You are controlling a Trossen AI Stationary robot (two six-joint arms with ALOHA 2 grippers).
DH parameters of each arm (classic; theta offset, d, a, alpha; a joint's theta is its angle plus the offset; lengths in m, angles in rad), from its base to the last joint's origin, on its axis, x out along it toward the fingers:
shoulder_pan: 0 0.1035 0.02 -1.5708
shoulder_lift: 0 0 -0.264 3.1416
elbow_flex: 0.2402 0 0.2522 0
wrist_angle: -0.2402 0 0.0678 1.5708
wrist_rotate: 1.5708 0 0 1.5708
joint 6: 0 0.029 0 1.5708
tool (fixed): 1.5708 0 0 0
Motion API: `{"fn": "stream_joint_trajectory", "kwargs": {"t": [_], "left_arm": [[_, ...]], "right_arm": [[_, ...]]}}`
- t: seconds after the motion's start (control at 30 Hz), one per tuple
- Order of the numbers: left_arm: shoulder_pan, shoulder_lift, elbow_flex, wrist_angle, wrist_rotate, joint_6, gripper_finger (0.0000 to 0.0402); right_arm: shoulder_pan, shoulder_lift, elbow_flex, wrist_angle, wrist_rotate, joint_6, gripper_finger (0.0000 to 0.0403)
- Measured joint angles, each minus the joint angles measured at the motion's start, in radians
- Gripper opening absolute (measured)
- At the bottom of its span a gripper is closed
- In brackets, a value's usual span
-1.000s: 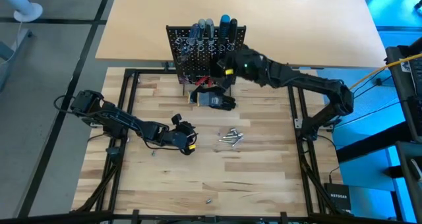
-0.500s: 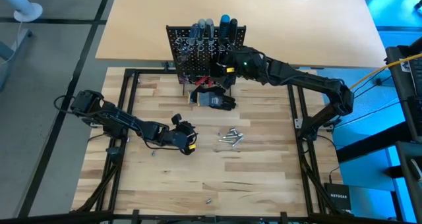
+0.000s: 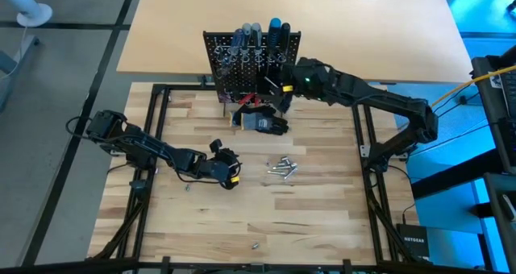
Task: Hang tools onto peg board
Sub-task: Put the extension bar into the pegboard bin
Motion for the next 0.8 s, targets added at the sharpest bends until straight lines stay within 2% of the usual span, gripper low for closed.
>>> {"fn": "stream_joint_trajectory", "kwargs": {"t": [0.2,0.37,0.57,0.7,0.8], "left_arm": [[0.000,0.000,0.000,0.000,0.000,0.000,0.0134],[-0.001,0.000,0.000,-0.001,0.000,-0.004,0.0134],[-0.001,0.000,0.000,-0.001,0.000,-0.018,0.0134],[-0.001,0.000,0.000,-0.001,0.000,-0.018,0.0134],[-0.001,0.000,0.000,-0.002,0.000,-0.016,0.0134]], "right_arm": [[0.096,-0.085,0.023,-0.116,-0.001,0.000,0.0225],[0.195,-0.141,0.023,-0.301,-0.001,0.036,0.0225],[0.322,-0.152,0.006,-0.561,-0.002,0.186,0.0225],[0.388,-0.151,-0.088,-0.586,0.001,0.237,0.0225],[0.420,-0.151,-0.189,-0.521,0.006,0.245,0.0225]]}}
